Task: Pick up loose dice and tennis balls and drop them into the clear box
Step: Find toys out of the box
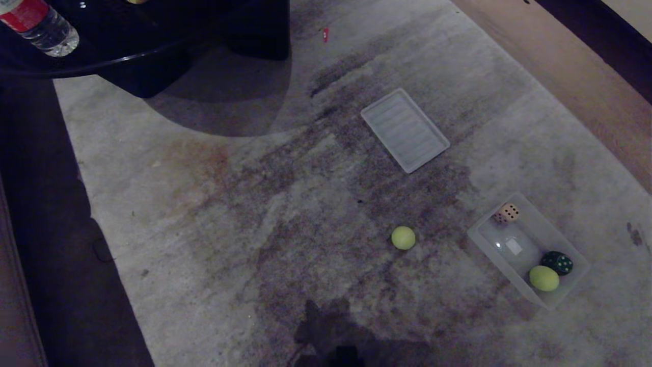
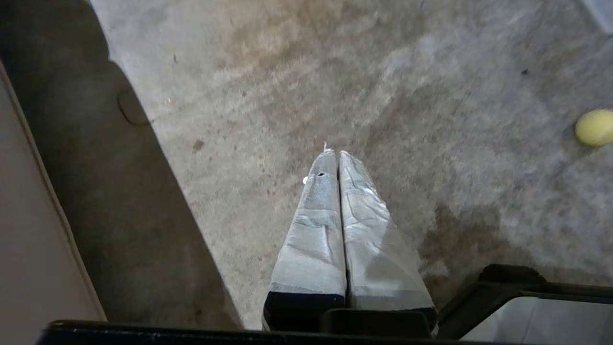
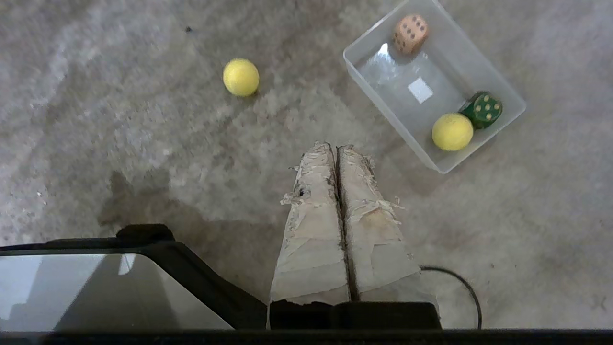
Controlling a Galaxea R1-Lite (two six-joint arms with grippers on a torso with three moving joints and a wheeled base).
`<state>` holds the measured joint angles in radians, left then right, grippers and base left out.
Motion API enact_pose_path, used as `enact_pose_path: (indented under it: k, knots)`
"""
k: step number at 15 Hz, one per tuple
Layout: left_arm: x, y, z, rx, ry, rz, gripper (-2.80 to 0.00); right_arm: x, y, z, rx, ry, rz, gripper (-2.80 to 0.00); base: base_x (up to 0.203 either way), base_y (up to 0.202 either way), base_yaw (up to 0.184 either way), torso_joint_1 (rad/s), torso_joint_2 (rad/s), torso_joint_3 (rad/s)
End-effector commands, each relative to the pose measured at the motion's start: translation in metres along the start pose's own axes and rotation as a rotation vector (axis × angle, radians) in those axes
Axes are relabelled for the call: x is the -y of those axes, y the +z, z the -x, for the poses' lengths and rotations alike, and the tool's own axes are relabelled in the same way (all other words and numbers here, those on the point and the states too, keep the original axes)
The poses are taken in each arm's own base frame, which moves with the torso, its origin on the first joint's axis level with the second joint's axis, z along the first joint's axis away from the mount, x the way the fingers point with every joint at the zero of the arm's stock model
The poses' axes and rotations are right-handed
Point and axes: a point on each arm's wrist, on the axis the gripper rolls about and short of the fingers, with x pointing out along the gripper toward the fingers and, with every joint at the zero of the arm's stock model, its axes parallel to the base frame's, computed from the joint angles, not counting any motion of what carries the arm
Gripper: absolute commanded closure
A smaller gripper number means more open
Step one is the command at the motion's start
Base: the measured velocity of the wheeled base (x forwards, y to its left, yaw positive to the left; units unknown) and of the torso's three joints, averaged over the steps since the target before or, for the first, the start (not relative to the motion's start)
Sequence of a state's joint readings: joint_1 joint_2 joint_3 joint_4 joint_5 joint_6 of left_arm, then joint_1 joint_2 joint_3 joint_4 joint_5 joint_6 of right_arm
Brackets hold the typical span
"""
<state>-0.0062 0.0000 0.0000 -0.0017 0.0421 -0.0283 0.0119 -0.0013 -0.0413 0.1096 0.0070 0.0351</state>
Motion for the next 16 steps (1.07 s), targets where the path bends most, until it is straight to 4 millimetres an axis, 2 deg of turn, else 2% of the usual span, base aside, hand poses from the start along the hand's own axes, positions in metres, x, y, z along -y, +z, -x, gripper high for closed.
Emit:
enact_pose_path:
  k: [1,7,16]
  knots:
    - [0.0000,-0.0004,-0.0002,-0.003,0.001,0.000,0.00,0.0000,0.0000,-0.0001,-0.002,0.001,0.000,0.00,0.000,0.000,0.000,0.001,0.00,-0.199]
    - [0.0000,-0.0006,-0.0002,-0.005,0.001,-0.001,0.00,0.0000,0.0000,-0.0001,-0.002,0.001,0.000,0.00,0.000,0.000,0.000,0.001,0.00,-0.187]
    - [0.0000,-0.0006,-0.0002,-0.005,-0.002,-0.007,0.00,0.0000,0.0000,-0.0001,-0.002,0.001,0.000,0.00,0.000,0.000,0.000,0.001,0.00,-0.013]
